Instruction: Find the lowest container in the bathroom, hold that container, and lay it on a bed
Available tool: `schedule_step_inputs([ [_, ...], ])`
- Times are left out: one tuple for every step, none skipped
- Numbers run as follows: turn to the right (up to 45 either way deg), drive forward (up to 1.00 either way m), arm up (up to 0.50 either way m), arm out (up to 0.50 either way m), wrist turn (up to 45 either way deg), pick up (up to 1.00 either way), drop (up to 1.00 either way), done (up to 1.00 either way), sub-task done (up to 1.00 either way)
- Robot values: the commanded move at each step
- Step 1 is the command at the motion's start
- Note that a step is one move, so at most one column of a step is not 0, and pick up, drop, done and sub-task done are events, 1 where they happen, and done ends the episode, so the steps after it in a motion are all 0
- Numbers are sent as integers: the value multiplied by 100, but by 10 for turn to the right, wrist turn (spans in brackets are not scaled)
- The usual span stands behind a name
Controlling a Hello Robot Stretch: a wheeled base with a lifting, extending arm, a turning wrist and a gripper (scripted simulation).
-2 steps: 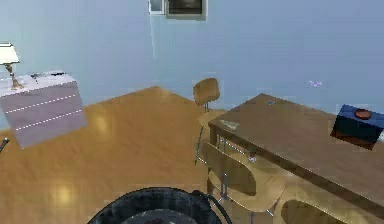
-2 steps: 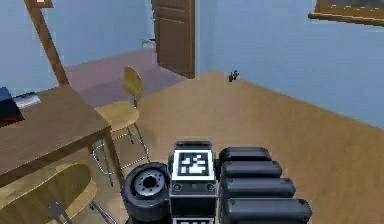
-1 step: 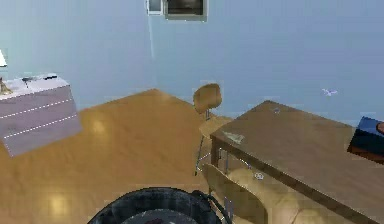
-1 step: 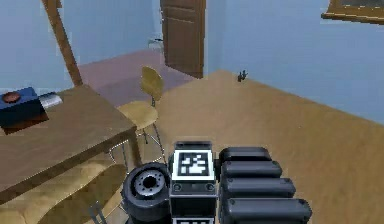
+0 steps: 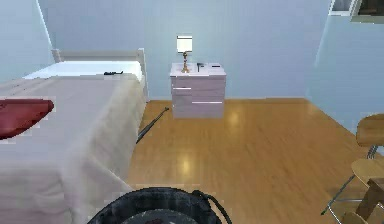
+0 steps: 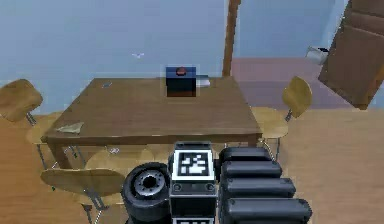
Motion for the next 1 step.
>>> schedule_step_inputs([
  [0,60,0,0,0,0,0,0,0],
])
